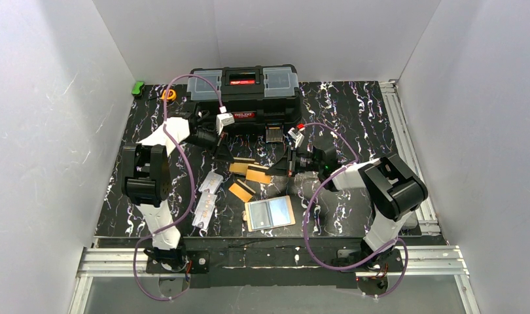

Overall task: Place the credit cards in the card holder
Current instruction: Place the credit card at the center of the board, then insert the credit card into the card holder.

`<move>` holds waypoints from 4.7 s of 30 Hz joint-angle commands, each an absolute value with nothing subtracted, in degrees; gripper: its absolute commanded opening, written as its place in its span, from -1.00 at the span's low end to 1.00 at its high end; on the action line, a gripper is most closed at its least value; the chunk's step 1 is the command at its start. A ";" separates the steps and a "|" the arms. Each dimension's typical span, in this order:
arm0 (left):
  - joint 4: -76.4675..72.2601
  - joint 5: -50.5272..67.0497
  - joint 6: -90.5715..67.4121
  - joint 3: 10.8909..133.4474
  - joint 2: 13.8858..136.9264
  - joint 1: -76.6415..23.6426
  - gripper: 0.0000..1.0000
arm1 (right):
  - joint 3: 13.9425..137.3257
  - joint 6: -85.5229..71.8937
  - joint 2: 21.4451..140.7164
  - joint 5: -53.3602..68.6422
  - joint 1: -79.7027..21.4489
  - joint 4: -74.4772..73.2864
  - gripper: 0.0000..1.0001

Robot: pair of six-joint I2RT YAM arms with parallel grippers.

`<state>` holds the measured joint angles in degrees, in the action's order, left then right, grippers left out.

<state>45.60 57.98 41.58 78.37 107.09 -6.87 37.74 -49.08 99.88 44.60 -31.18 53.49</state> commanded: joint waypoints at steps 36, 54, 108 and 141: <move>27.55 37.40 25.07 76.02 105.08 -11.95 -0.21 | 27.75 -49.66 86.81 43.73 -31.03 53.24 -0.91; 57.07 73.08 41.51 74.53 84.60 -15.03 0.97 | 38.76 -25.64 63.90 33.25 -40.66 20.13 -0.87; 82.99 71.02 60.67 87.49 87.62 -22.47 -0.92 | 71.10 -12.40 72.36 55.53 -39.88 -11.39 0.13; 78.27 70.61 56.01 87.83 87.45 -23.56 -0.76 | 62.08 -16.74 76.49 48.20 -46.95 -3.79 -0.88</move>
<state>78.43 69.19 56.07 86.02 87.90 -23.38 64.77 -14.20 78.04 48.34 -46.63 -9.17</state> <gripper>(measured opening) 0.084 0.098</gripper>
